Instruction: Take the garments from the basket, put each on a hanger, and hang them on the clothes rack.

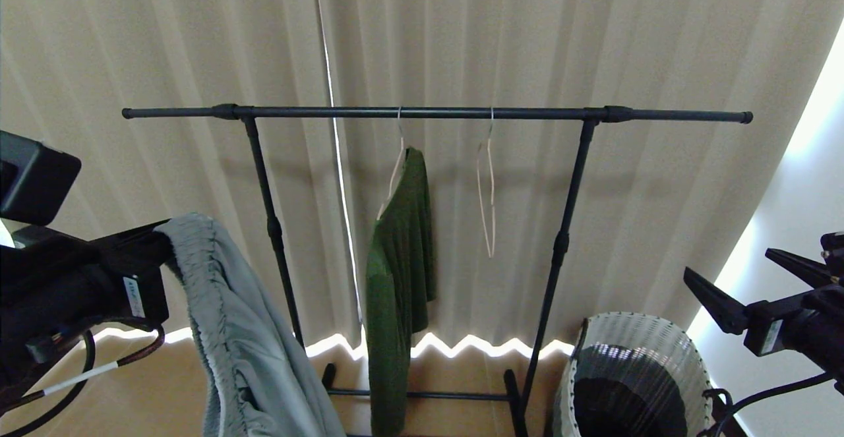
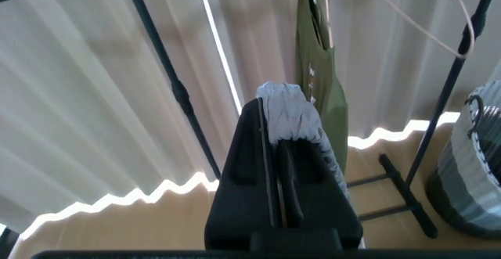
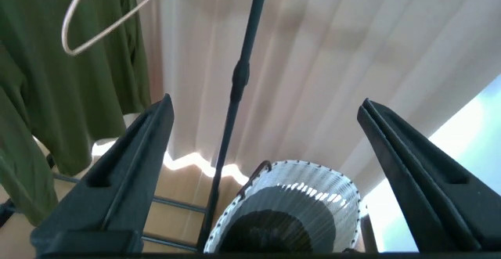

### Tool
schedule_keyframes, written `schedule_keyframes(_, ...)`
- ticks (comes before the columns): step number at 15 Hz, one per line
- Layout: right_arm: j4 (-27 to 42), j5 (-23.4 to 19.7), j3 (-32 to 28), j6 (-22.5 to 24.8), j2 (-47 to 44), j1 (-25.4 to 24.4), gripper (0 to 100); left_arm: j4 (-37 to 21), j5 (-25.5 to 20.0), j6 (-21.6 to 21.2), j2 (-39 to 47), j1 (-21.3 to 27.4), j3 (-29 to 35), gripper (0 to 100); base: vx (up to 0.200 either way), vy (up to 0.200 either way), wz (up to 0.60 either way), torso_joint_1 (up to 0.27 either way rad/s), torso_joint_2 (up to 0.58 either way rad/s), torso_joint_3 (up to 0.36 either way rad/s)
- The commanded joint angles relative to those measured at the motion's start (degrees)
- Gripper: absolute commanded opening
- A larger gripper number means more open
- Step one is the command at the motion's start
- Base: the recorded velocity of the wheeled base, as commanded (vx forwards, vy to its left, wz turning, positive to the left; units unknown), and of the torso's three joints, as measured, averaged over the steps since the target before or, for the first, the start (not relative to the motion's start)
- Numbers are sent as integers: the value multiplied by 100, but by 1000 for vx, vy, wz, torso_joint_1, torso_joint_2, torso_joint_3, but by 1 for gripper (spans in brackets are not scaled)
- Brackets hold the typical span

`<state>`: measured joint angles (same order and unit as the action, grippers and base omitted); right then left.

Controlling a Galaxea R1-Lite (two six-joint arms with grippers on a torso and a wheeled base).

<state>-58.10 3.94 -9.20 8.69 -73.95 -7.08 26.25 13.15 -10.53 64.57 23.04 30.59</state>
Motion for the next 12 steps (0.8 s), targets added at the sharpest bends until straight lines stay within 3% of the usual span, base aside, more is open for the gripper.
schedule_keyframes(1,0,2,50,10,135,-4,100,3,-15,-1,3,8,-9,0,0,0,0,0,0,0)
schedule_keyframes(3,9,-7,50,1,126,-4,100,3,3,-1,3,8,-9,0,0,0,0,0,0,0)
schedule_keyframes(12,0,-7,77,1,135,-4,100,3,3,-63,-24,16,-18,0,0,200,0,3,-1,1)
